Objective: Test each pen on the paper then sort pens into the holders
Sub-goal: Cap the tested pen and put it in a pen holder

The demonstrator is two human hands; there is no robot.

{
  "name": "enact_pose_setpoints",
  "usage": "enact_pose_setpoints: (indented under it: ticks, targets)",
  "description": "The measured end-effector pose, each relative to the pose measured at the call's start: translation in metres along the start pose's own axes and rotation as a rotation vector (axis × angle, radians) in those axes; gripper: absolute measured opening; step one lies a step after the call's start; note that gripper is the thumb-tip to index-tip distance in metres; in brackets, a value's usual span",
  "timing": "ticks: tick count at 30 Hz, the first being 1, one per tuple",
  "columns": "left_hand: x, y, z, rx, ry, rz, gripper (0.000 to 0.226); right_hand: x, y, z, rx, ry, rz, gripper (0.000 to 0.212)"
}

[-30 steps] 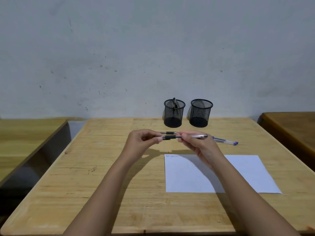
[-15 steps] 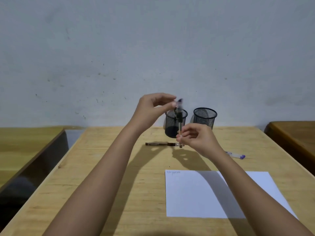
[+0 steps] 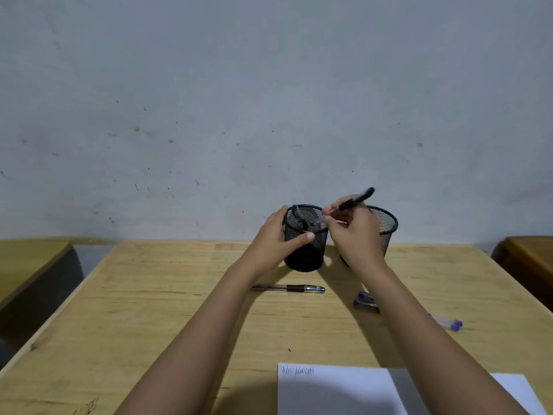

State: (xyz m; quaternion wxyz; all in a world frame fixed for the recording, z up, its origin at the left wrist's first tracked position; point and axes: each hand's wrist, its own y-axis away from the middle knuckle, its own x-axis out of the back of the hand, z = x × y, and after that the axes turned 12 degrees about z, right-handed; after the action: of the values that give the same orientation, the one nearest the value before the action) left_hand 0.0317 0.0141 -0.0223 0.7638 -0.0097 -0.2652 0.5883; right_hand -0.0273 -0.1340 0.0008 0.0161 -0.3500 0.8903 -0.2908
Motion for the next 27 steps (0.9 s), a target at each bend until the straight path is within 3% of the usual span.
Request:
enact_pose_setpoints:
  ticks: [2, 8, 14, 21, 23, 27]
  targets:
    - [-0.001, 0.001, -0.002, 0.003, 0.081, 0.005, 0.04, -0.001, -0.005, 0.001, 0.069, 0.128, -0.093, 0.005]
    - [-0.001, 0.002, -0.002, -0.015, 0.179, 0.002, 0.04, 0.003, -0.017, -0.01, 0.122, 0.336, -0.398, 0.014]
    - [0.0, 0.0, -0.003, 0.0, 0.215, -0.005, 0.046, 0.001, -0.026, -0.016, 0.076, 0.39, -0.466, 0.017]
    - [0.002, 0.001, -0.005, 0.036, 0.191, -0.019, 0.055, 0.005, -0.022, -0.015, 0.07, 0.3, -0.333, 0.018]
    - [0.006, 0.005, -0.003, 0.013, 0.108, -0.022, 0.052, 0.011, -0.013, -0.015, 0.05, 0.19, -0.217, 0.019]
    - [0.026, 0.028, -0.007, 0.053, -0.153, -0.003, 0.069, 0.034, 0.024, -0.012, 0.068, 0.074, -0.055, 0.012]
